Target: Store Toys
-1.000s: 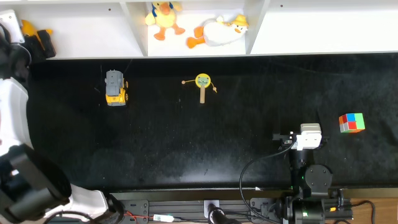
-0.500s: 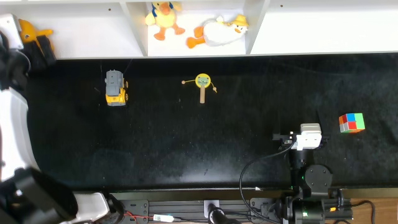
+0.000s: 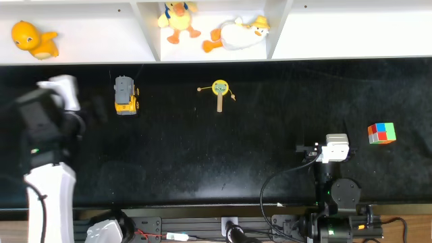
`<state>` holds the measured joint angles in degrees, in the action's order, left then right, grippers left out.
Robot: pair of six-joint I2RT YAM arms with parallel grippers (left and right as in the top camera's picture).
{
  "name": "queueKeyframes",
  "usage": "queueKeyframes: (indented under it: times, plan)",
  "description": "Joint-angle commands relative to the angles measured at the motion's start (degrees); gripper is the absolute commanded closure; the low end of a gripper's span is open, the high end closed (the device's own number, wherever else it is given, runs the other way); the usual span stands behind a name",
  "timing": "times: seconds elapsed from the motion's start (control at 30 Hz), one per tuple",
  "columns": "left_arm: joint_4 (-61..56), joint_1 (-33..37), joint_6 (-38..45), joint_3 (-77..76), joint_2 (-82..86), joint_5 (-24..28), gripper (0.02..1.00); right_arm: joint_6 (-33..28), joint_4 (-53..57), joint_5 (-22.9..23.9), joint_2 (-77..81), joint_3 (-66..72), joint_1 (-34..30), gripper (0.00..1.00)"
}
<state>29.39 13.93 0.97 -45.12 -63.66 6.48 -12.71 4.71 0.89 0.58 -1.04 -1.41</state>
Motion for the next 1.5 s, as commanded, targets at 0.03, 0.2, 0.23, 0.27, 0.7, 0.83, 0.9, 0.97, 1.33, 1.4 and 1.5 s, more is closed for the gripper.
queueKeyframes:
  times: [0.03, 0.2, 0.23, 0.27, 0.7, 0.83, 0.9, 0.97, 1.33, 1.4, 1.5]
  plan:
    - [0.3, -9.3, -5.1, 0.4, -1.6, -4.6, 0.02, -0.2, -0.3, 0.2, -0.4, 0.8, 0.3, 0.007]
    - [-1.8, -12.7, -7.1, 0.4, -7.2, -5.2, 0.02, -0.2, -0.3, 0.2, -0.4, 0.8, 0.3, 0.007]
    - [-2.6, -12.9, -7.2, 0.4, -8.7, -5.0, 0.02, -0.2, -0.3, 0.2, -0.4, 0.8, 0.3, 0.005]
    - [-3.4, -12.9, -7.3, 0.4, -10.1, -5.0, 0.02, -0.2, -0.3, 0.2, -0.4, 0.8, 0.3, 0.005]
    - [-9.9, -12.8, -7.1, 0.1, -19.3, -8.6, 0.121, -0.2, -0.3, 0.2, -0.4, 0.8, 0.3, 0.005]
    - [-11.6, -12.8, -7.1, 0.1, -20.8, -8.8, 0.121, -0.2, -0.3, 0.2, -0.4, 0.8, 0.3, 0.007]
    - [-12.9, -12.8, -7.1, 0.1, -21.5, -8.8, 0.13, -0.2, -0.3, 0.2, -0.4, 0.8, 0.3, 0.005]
    - [-14.0, -12.8, -7.1, 0.1, -22.0, -8.8, 0.196, -0.2, -0.3, 0.2, -0.4, 0.8, 0.3, 0.005]
    - [-14.8, -12.8, -7.1, 0.1, -22.1, -8.7, 0.54, -0.2, -0.3, 0.2, -0.4, 0.8, 0.3, 0.005]
    - [-14.5, -12.8, -7.1, 0.1, -21.8, -8.7, 0.551, -0.2, -0.3, 0.2, -0.4, 0.8, 0.3, 0.005]
    - [-13.2, -12.8, -7.1, 0.1, -20.4, -8.8, 0.568, -0.2, -0.3, 0.2, -0.4, 0.8, 0.3, 0.005]
